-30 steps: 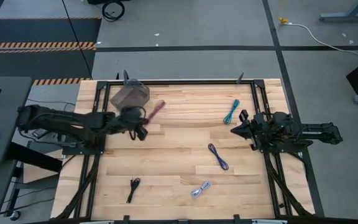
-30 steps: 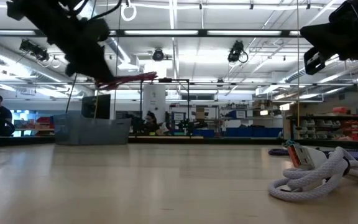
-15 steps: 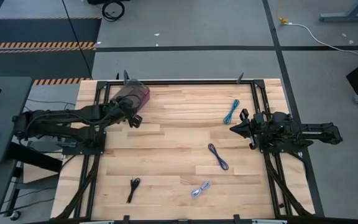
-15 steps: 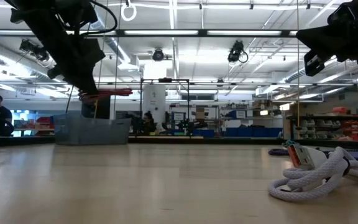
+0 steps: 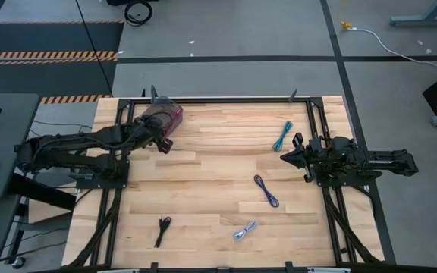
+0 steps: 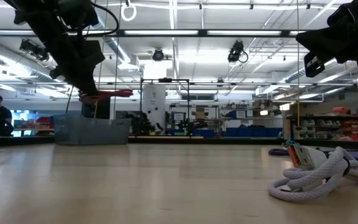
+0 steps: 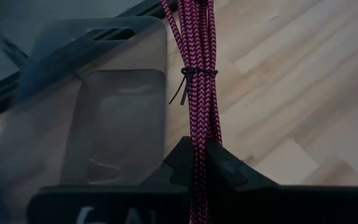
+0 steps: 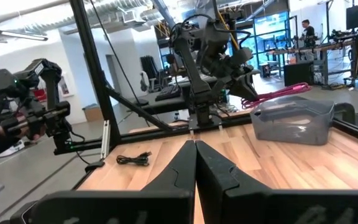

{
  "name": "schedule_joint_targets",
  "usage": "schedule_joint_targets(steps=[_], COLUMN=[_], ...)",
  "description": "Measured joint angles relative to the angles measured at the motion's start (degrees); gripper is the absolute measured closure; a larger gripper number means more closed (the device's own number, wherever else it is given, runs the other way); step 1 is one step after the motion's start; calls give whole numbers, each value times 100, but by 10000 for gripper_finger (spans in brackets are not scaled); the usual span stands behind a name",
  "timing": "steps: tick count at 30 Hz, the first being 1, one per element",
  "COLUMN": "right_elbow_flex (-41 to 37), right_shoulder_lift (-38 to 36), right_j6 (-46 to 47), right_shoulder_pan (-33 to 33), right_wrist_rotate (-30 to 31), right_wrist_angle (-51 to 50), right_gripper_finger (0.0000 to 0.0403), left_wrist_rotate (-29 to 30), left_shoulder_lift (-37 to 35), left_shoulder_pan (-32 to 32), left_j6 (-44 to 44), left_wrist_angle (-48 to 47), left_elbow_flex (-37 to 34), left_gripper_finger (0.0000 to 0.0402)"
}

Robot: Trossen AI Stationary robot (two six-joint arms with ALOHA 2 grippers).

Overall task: Pick and place USB-C Cables
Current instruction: Put the pink USB cable into the black bin

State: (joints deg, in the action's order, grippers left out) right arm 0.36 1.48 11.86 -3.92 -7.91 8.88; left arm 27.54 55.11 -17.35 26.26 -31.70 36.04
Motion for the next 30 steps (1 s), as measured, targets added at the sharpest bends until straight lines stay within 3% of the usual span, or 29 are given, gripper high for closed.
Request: schedule_joint_targets(steps=[9, 15, 26, 30], right_elbow_flex=[0, 0, 0, 0], right_shoulder_lift=[0, 0, 0, 0], right_j6=[-2, -2, 0, 36], right_shoulder_pan=[0, 0, 0, 0], right_wrist_rotate=[99, 91, 78, 78], right_wrist_angle=[0, -9, -282, -291], right_gripper_finger=[391, 391, 391, 391], left_wrist_rotate=[27, -482, -489, -487], left_shoulder_lift=[-2, 348, 1225, 1451], left_shoulder_pan=[-1061, -1774, -2471, -2644], left_j6=[-628, -1250, -1860, -1865], left_wrist_angle=[-518, -688, -715, -699], left_elbow_flex=[651, 642, 637, 637], left_gripper_finger=[377, 376, 372, 345])
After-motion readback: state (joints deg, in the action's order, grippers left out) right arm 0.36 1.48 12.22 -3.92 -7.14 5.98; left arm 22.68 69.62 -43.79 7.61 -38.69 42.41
